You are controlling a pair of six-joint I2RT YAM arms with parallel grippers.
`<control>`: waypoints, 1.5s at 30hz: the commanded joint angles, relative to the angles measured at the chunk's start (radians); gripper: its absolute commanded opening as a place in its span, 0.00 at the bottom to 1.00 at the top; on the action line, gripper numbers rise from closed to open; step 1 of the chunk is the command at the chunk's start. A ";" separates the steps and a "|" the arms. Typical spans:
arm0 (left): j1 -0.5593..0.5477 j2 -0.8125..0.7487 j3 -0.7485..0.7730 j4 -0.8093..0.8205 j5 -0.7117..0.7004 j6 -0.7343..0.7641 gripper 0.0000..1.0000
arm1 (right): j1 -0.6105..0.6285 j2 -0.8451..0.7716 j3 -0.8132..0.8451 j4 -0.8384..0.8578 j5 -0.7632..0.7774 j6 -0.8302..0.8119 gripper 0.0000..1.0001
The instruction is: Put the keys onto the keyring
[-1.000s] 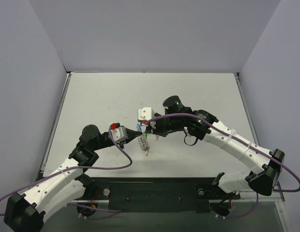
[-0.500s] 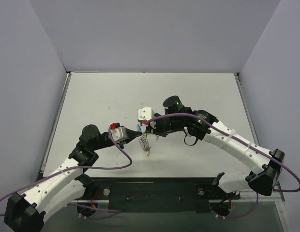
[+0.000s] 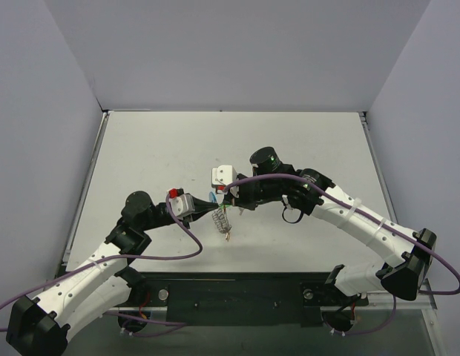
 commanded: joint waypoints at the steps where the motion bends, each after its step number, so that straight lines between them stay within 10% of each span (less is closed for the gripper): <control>1: 0.000 -0.008 0.026 0.104 0.053 -0.012 0.00 | -0.002 -0.014 -0.005 0.018 -0.028 -0.011 0.00; 45: 0.009 0.012 0.042 0.075 0.036 -0.015 0.00 | -0.012 -0.045 0.022 -0.041 -0.031 -0.086 0.00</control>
